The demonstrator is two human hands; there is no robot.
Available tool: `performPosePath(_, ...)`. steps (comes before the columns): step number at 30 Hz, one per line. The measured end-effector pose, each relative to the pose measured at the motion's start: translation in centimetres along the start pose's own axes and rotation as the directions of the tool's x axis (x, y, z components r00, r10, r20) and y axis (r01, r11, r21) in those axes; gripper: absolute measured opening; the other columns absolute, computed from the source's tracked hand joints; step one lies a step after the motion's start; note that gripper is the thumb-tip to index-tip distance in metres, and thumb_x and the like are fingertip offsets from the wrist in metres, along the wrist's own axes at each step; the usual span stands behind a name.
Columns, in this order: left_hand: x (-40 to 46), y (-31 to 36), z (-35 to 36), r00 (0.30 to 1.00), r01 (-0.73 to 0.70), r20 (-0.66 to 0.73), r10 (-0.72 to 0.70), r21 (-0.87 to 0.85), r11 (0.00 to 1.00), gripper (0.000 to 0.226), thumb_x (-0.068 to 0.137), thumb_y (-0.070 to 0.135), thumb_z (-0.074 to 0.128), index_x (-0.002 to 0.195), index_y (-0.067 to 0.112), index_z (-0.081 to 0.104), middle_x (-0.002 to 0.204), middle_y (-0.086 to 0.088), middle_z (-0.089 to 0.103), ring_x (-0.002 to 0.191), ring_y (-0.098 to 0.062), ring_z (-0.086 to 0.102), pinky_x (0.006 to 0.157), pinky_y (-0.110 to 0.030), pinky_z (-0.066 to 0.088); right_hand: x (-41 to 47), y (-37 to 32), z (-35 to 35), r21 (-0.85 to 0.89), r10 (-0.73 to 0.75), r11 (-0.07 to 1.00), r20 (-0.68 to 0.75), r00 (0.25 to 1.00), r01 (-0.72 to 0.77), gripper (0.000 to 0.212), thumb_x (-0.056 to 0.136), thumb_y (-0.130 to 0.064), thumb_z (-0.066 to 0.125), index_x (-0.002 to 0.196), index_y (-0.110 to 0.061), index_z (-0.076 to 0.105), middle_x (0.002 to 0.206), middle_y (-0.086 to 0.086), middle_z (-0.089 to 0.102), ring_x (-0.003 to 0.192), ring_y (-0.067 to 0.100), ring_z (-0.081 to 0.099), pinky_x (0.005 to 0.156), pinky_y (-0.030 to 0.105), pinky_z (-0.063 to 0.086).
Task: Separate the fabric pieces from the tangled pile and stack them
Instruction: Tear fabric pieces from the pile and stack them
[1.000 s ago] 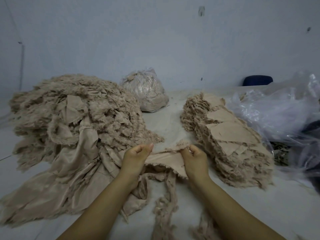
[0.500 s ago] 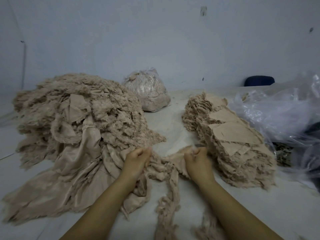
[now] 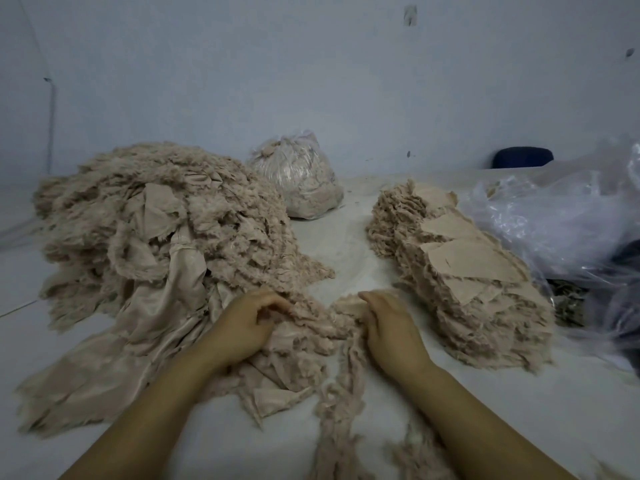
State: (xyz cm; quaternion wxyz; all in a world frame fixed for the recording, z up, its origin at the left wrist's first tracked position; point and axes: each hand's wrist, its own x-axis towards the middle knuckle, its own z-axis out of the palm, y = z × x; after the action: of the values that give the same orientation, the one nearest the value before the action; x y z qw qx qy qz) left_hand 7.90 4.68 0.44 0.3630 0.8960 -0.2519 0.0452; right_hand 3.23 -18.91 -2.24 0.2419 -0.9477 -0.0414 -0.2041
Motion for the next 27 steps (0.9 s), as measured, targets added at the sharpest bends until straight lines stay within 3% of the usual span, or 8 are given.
performPosePath(4,-1.4,-1.1,-0.3,0.951,0.047,0.304,-0.053,0.025,0.999,0.041,0.083,-0.001,0.059,0.058,0.03,0.063,0.105,0.012,0.055,0.1,-0.004,0.053,0.087,-0.016,0.04,-0.7,-1.3,0.0,0.125,-0.191,0.978,0.243,0.951,0.164,0.02,0.092,-0.04,0.059,0.096,-0.025,0.07,0.093,-0.011,0.06,0.096,0.012,0.05,0.093,0.031,0.037)
performPosePath(7,-2.1,-1.3,0.2,0.971,0.07,0.234,-0.037,-0.135,0.988,0.034,0.083,0.021,0.071,0.052,0.013,0.062,0.093,0.006,0.061,0.086,-0.009,0.059,0.08,-0.023,0.045,-1.1,-1.2,-0.2,0.151,-0.278,0.958,0.303,0.911,0.242,0.016,0.085,-0.042,0.068,0.083,-0.027,0.07,0.081,-0.02,0.052,0.086,0.001,0.041,0.089,0.03,0.033)
performPosePath(9,-2.1,-1.4,0.6,0.983,-0.001,0.185,0.002,-0.003,1.0,0.021,0.075,0.03,0.078,0.066,0.015,0.067,0.095,0.009,0.059,0.092,-0.004,0.056,0.086,-0.02,0.044,-1.7,-1.4,-0.2,0.251,-0.345,0.928,0.289,0.893,0.277,0.016,0.083,-0.04,0.07,0.081,-0.024,0.072,0.082,-0.017,0.06,0.085,-0.003,0.045,0.086,0.024,0.034)
performPosePath(14,-2.4,-1.5,0.7,0.971,-0.127,0.216,0.107,0.082,0.988,0.011,0.082,0.012,0.069,0.076,0.021,0.065,0.087,0.013,0.053,0.087,-0.003,0.053,0.085,-0.024,0.043,-2.1,-2.0,0.0,0.207,-0.327,0.94,0.311,0.892,0.272,0.016,0.087,-0.039,0.067,0.089,-0.025,0.073,0.088,-0.01,0.064,0.087,0.003,0.047,0.089,0.027,0.038)
performPosePath(18,-3.1,-0.7,0.6,0.994,-0.099,0.017,0.107,-0.243,0.965,0.031,0.084,0.003,0.066,0.069,0.03,0.065,0.078,0.007,0.06,0.077,-0.005,0.058,0.075,-0.019,0.044,-2.4,-3.0,-0.6,0.338,-0.181,0.935,0.189,0.965,0.109,0.034,0.093,-0.045,0.053,0.07,-0.025,0.069,0.072,-0.01,0.059,0.07,0.0,0.049,0.071,0.019,0.039)
performPosePath(22,-3.1,1.0,0.8,0.968,-0.227,-0.193,0.161,-0.394,0.891,0.027,0.079,0.001,0.068,0.07,0.026,0.067,0.076,0.003,0.063,0.076,-0.002,0.06,0.075,-0.014,0.044,-2.2,-5.2,-0.6,0.609,0.101,0.704,0.422,0.901,-0.364,0.06,0.07,-0.076,0.041,0.067,-0.022,0.068,0.064,-0.005,0.069,0.052,0.003,0.056,0.053,0.018,0.043)
performPosePath(24,-3.2,1.7,1.7,0.963,-0.265,-0.163,0.216,-0.393,0.881,0.02,0.076,0.006,0.07,0.07,0.026,0.069,0.076,0.004,0.062,0.074,0.0,0.059,0.073,-0.013,0.044,-1.9,-6.0,0.0,0.697,0.105,0.498,0.543,0.833,-0.516,0.056,0.071,-0.07,0.052,0.072,-0.015,0.064,0.061,0.001,0.063,0.051,0.012,0.054,0.047,0.022,0.04)
performPosePath(27,-3.5,1.8,3.0,0.959,-0.281,-0.083,0.27,-0.385,0.879,0.015,0.076,0.01,0.073,0.074,0.024,0.071,0.082,0.004,0.061,0.08,0.002,0.059,0.075,-0.01,0.043,-1.6,-6.1,0.6,0.804,0.127,0.321,0.487,0.864,-0.5,0.031,0.079,-0.034,0.068,0.078,-0.005,0.057,0.059,0.008,0.053,0.048,0.014,0.047,0.046,0.023,0.038)
